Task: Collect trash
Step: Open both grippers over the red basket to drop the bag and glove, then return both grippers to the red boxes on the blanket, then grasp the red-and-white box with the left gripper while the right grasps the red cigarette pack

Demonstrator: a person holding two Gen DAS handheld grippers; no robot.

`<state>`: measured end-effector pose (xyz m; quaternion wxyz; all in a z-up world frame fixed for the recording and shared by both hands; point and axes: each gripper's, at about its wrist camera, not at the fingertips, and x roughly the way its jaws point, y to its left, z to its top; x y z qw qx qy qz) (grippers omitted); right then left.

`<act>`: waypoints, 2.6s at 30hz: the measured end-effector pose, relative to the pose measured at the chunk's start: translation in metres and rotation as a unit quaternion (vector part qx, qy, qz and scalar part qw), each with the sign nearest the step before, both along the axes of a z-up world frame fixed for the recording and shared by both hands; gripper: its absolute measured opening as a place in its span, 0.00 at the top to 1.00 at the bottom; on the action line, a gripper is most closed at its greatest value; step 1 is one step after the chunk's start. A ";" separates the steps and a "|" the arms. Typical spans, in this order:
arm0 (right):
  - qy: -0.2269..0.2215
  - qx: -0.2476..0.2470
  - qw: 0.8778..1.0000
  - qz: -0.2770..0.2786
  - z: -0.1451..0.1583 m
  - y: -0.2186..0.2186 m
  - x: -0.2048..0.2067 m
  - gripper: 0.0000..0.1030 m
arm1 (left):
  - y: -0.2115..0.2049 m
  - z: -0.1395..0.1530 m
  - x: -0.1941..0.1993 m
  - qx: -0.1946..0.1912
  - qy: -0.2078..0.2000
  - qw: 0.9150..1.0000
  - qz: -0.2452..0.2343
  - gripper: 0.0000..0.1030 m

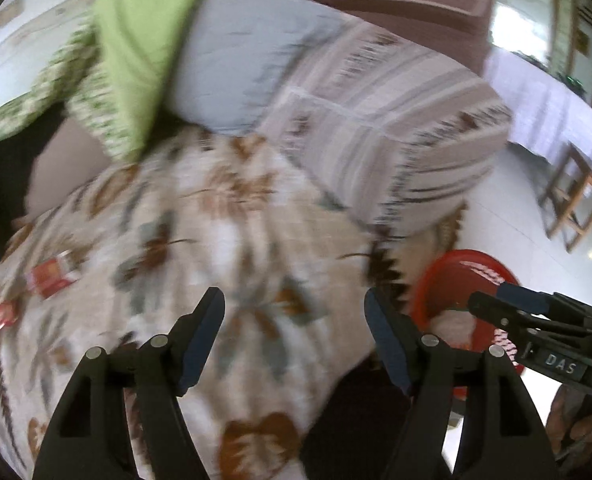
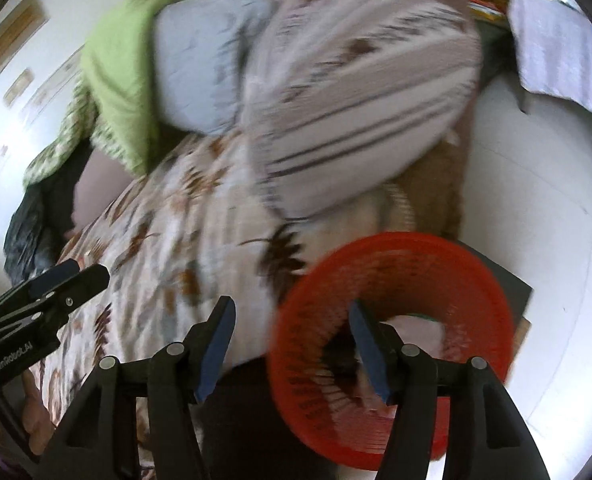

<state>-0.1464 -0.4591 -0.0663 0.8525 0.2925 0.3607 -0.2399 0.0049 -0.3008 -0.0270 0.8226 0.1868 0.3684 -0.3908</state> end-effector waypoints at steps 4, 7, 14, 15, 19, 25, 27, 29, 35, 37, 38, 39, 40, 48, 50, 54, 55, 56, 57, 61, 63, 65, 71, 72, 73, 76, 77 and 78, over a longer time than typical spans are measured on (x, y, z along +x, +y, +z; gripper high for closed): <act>-0.003 -0.006 0.999 0.048 0.003 0.032 0.034 0.35 | 0.048 0.003 0.029 0.004 -0.014 0.998 0.056 0.30; 0.000 -0.010 0.996 0.089 0.004 0.057 0.061 0.35 | 0.087 0.004 0.053 0.007 -0.020 0.995 0.095 0.28; 0.006 -0.022 0.981 0.191 0.003 0.119 0.133 0.35 | 0.178 -0.004 0.131 0.027 -0.030 0.979 0.202 0.25; 0.006 -0.024 0.979 0.202 0.003 0.127 0.142 0.35 | 0.195 -0.007 0.152 0.028 -0.024 0.974 0.225 0.25; 0.011 -0.026 0.971 0.235 -0.003 0.148 0.173 0.35 | 0.248 -0.015 0.221 0.031 -0.010 0.957 0.289 0.25; 0.030 -0.018 0.965 0.260 -0.021 0.163 0.211 0.34 | 0.301 -0.029 0.341 0.040 0.013 0.936 0.348 0.25; 0.039 -0.013 0.964 0.261 -0.027 0.164 0.220 0.34 | 0.310 -0.038 0.376 0.042 0.031 0.933 0.357 0.25; 0.046 -0.010 0.964 0.260 -0.032 0.165 0.227 0.34 | 0.323 -0.050 0.408 0.036 0.051 0.926 0.371 0.25; 0.062 -0.006 0.961 0.268 -0.047 0.171 0.250 0.34 | 0.354 -0.099 0.444 -0.024 0.180 0.921 0.345 0.25; 0.066 -0.004 0.959 0.274 -0.051 0.175 0.257 0.34 | 0.350 -0.104 0.425 -0.055 0.214 0.929 0.297 0.25; 0.066 -0.003 0.959 0.277 -0.053 0.177 0.260 0.34 | 0.348 -0.105 0.414 -0.067 0.223 0.933 0.275 0.25; 0.065 -0.002 0.957 0.282 -0.054 0.180 0.264 0.34 | 0.341 -0.106 0.397 -0.072 0.232 0.939 0.242 0.25; 0.066 -0.002 0.956 0.286 -0.056 0.183 0.267 0.34 | 0.335 -0.108 0.385 -0.063 0.230 0.945 0.224 0.25; 0.070 -0.004 0.949 0.307 -0.059 0.201 0.278 0.34 | 0.303 -0.088 0.330 0.023 0.107 0.975 0.194 0.25; 0.072 -0.009 0.948 0.311 -0.059 0.203 0.281 0.34 | 0.299 -0.085 0.329 0.042 0.068 0.975 0.207 0.25; 0.059 -0.012 0.943 0.328 -0.052 0.205 0.301 0.33 | 0.297 -0.079 0.329 0.054 0.033 0.975 0.211 0.25; 0.052 -0.009 0.940 0.337 -0.050 0.205 0.309 0.31 | 0.299 -0.077 0.330 0.053 0.028 0.976 0.211 0.25; 0.044 -0.005 0.937 0.346 -0.047 0.206 0.319 0.29 | 0.301 -0.076 0.331 0.051 0.025 0.975 0.213 0.24; 0.038 -0.003 0.935 0.352 -0.045 0.207 0.327 0.28 | 0.305 -0.075 0.331 0.047 0.025 0.975 0.218 0.24; 0.000 0.009 0.925 0.379 -0.037 0.211 0.395 0.27 | 0.316 -0.075 0.336 0.046 0.033 0.969 0.241 0.23; -0.007 0.006 0.921 0.389 -0.036 0.216 0.438 0.27 | 0.322 -0.074 0.337 0.047 0.032 0.967 0.250 0.23; -0.006 -0.001 0.912 0.411 -0.038 0.228 0.485 0.26 | 0.328 -0.072 0.340 0.039 0.037 0.965 0.258 0.23; 0.055 0.039 0.891 0.448 -0.078 0.254 0.555 0.26 | 0.339 -0.073 0.358 0.014 0.059 0.958 0.281 0.23; 0.062 0.063 0.881 0.464 -0.084 0.258 0.555 0.26 | 0.338 -0.074 0.360 0.011 0.061 0.958 0.281 0.23; 0.064 0.081 0.869 0.484 -0.088 0.262 0.550 0.26 | 0.337 -0.076 0.363 0.009 0.062 0.958 0.280 0.22; 0.063 0.063 0.846 0.526 -0.087 0.281 0.528 0.24 | 0.326 -0.087 0.374 0.020 0.067 0.962 0.265 0.20; 0.064 0.061 0.842 0.532 -0.088 0.284 0.524 0.23 | 0.321 -0.094 0.378 0.025 0.075 0.962 0.260 0.20; 0.067 0.056 0.838 0.539 -0.089 0.290 0.518 0.22 | 0.317 -0.099 0.383 0.027 0.082 0.962 0.259 0.20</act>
